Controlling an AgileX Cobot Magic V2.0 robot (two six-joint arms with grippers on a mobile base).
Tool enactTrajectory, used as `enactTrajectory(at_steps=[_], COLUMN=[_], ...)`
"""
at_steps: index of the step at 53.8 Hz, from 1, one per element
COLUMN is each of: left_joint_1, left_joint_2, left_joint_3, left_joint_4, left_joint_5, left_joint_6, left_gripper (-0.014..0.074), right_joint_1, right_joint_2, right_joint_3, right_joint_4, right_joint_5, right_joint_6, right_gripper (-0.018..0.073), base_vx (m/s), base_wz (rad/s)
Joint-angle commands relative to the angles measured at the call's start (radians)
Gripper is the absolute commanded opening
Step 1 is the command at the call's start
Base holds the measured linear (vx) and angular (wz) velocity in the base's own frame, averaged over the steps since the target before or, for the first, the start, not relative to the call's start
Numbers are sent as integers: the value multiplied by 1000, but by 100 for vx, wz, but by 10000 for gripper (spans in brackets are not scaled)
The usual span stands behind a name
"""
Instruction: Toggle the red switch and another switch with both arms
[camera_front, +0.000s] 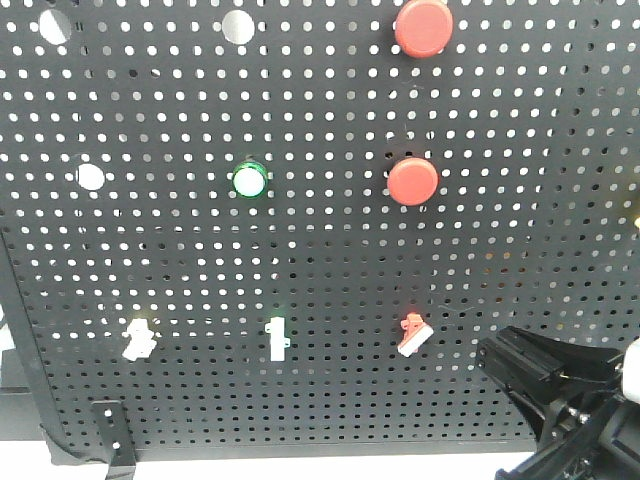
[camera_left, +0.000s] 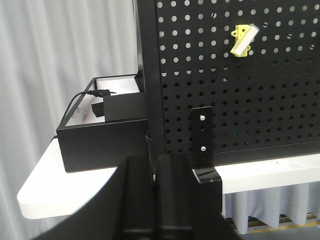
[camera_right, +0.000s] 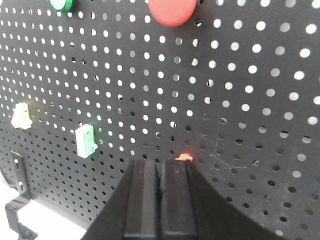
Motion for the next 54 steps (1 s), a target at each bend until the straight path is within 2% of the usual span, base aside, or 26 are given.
enactTrajectory(at_steps=[1, 6, 10, 16, 23, 34, 40, 43, 54], left_joint_1=[-2, -2, -2, -6, -6, -6, -6, -6, -5], left_joint_2=[-9, -9, -9, -9, -9, -9, -9, -9, -10], left_joint_3=[19, 19, 19, 19, 19, 19, 19, 19, 19], left_joint_4=[-8, -8, -8, -8, -8, -8, -8, -8, -8], left_joint_5=[-77, -77, -77, -77, -77, -77, -77, -77, -76], left_joint_6=[-6, -6, -6, -6, -6, -6, -6, -6, -6], left_gripper=[2, 2, 2, 2, 2, 2, 2, 2, 2], right_joint_1=[-8, -32, -71, -198, -382, -553, -589, -590, -529], right_joint_2=[-11, -27, -87, -237, -468, -762, -873, -915, -909], right_joint_3=[-30, -28, -5, 102, 290, 537, 628, 624, 624], right_joint_4=[5, -32, -20, 40, 43, 127, 144, 140, 146], right_joint_5=[-80, 2, 84, 162, 166, 169, 179, 258, 298], right_joint_6=[-45, -170, -216, -219, -210, -216, -216, -219, -225], right_gripper=[-6, -6, -6, -6, -6, -6, -6, -6, -6], base_vx=[0, 0, 0, 0, 0, 0, 0, 0, 0], base_wz=[0, 0, 0, 0, 0, 0, 0, 0, 0])
